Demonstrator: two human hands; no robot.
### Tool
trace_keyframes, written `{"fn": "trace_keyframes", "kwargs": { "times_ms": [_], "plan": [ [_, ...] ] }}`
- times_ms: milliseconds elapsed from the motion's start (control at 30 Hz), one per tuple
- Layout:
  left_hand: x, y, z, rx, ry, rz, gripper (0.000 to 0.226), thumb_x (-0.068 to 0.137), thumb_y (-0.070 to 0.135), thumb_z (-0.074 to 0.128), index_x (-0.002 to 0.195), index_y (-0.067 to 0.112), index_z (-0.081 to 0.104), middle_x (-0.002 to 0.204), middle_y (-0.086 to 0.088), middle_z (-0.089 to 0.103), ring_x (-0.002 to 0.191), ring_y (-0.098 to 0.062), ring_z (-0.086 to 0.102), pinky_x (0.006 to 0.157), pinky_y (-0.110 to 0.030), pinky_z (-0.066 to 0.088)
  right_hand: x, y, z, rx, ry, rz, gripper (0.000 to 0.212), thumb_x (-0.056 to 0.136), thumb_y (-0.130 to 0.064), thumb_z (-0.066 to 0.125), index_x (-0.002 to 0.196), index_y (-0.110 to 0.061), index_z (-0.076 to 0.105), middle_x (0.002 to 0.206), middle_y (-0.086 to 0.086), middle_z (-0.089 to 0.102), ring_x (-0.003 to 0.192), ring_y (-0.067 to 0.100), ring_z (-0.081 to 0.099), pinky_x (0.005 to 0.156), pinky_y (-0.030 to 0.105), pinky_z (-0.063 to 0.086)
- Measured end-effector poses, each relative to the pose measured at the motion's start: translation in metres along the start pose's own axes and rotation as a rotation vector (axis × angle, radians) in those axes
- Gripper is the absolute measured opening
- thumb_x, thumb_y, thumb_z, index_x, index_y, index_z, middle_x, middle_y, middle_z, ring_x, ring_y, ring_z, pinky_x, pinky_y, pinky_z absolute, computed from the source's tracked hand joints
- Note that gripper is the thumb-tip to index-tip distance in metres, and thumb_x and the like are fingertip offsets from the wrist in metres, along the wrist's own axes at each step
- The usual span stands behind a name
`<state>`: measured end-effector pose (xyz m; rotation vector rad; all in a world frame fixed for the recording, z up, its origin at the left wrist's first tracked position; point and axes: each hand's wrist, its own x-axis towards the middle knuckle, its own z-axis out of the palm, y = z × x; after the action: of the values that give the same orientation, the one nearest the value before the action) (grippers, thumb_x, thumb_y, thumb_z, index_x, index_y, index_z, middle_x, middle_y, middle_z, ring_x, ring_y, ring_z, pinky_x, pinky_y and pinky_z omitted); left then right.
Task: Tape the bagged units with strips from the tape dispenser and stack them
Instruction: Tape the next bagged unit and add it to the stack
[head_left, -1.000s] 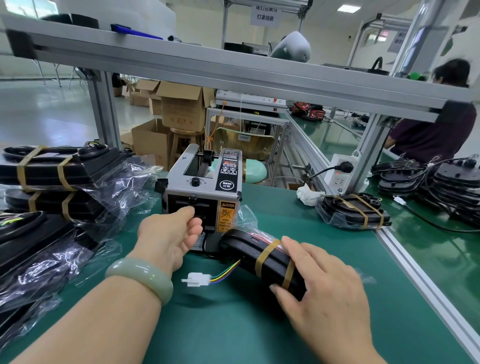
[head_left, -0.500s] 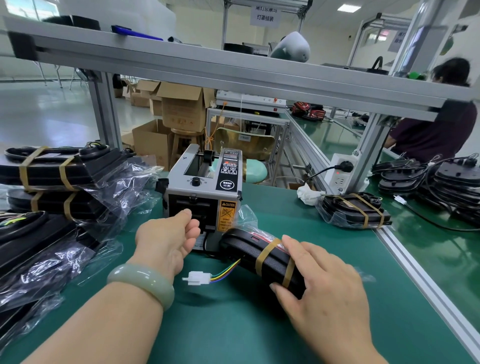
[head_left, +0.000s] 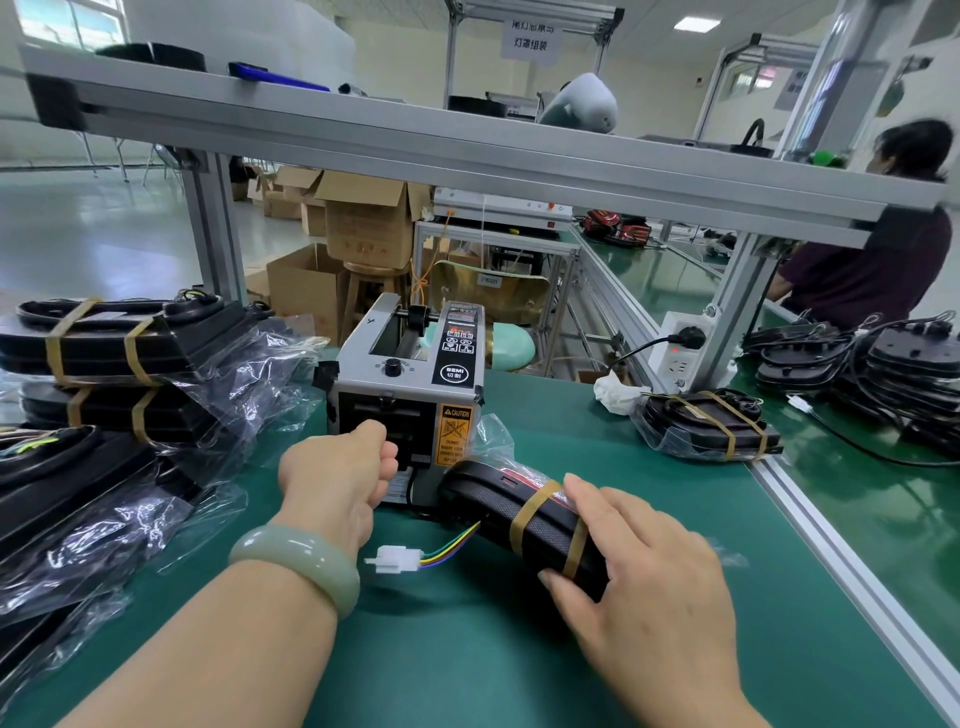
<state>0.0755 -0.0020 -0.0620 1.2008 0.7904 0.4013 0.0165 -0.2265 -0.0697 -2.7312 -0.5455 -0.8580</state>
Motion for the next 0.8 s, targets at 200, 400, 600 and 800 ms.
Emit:
{"fn": "trace_keyframes", "kwargs": {
  "times_ms": [200, 400, 600, 800],
  "plan": [
    [-0.001, -0.001, 0.001, -0.078, -0.085, -0.106, 0.019, 0.091, 0.025, 0.063, 0.077, 0.013, 0.059, 0.07, 0.0, 0.066, 0.055, -0.006, 0.058, 0.044, -0.018, 0.041, 0.001, -0.001, 0.001, -0.01, -0.004, 0.009, 0.084, 0.036, -0.035, 0.094, 0.114, -0.015, 0.069, 0.097, 0.002, 0.07, 0.072, 0.029, 0.066, 0.061, 0.038, 0.052],
    [-0.004, 0.004, 0.01, -0.102, -0.002, -0.104, 0.016, 0.091, 0.017, 0.059, 0.076, 0.01, 0.057, 0.067, 0.0, 0.064, 0.051, -0.004, 0.055, 0.031, -0.009, 0.035, 0.0, -0.001, 0.001, -0.008, -0.009, 0.013, 0.085, 0.036, -0.035, 0.094, 0.115, -0.015, 0.069, 0.098, 0.002, 0.07, 0.073, 0.028, 0.066, 0.062, 0.037, 0.052],
    [-0.01, 0.009, 0.013, -0.089, 0.037, -0.065, 0.016, 0.086, 0.011, 0.055, 0.071, 0.009, 0.057, 0.063, 0.0, 0.061, 0.048, -0.006, 0.051, 0.03, -0.008, 0.034, 0.0, -0.001, 0.001, -0.005, 0.006, 0.007, 0.085, 0.035, -0.035, 0.095, 0.114, -0.014, 0.069, 0.097, 0.002, 0.07, 0.072, 0.029, 0.066, 0.061, 0.038, 0.053],
    [-0.027, 0.01, -0.013, -0.141, -0.174, -0.104, 0.017, 0.09, 0.018, 0.059, 0.074, 0.013, 0.058, 0.05, 0.007, 0.06, 0.037, 0.0, 0.051, 0.034, -0.01, 0.038, 0.0, 0.0, 0.001, -0.005, 0.027, -0.001, 0.085, 0.033, -0.034, 0.095, 0.113, -0.014, 0.07, 0.096, 0.003, 0.07, 0.07, 0.029, 0.066, 0.06, 0.039, 0.053]
  ]
}}
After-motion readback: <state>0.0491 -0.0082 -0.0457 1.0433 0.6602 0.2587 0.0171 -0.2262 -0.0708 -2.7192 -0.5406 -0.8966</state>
